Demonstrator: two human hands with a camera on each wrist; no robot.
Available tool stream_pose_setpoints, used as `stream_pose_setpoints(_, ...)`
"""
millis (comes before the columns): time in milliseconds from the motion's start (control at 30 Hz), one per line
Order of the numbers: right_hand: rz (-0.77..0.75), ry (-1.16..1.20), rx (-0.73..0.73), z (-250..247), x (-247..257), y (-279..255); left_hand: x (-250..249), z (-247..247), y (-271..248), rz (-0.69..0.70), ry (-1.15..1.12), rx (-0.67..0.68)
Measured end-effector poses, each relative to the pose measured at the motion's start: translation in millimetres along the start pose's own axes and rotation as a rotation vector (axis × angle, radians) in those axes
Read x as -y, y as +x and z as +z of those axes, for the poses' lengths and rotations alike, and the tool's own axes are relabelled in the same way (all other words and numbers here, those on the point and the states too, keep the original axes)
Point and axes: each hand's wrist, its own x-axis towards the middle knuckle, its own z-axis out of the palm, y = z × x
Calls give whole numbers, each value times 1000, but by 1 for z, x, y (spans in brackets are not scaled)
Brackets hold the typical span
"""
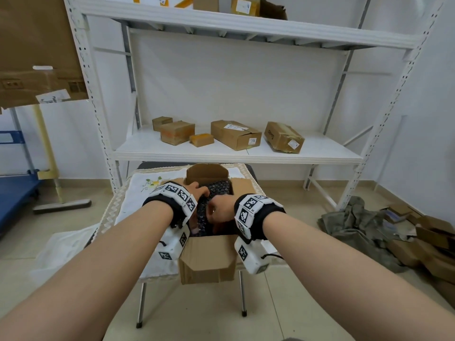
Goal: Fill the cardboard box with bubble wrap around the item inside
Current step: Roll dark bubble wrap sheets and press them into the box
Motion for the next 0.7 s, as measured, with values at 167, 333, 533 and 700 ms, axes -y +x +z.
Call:
stream_pose_setpoints(167, 156, 221, -417, -5, -39, 7, -2, -1, 0, -13, 34, 24)
stream_pose_setpoints(333, 122, 503, -472, -7, -54, 23, 1, -1, -4, 4, -14, 31)
stream_pose_setpoints(533, -23, 519, -500, -25, -40, 35, 2, 2, -2, -1, -50, 20)
stream_pose_setpoints(700, 22, 511, -473, -18, -45, 38, 9, 10, 0, -1, -110, 22)
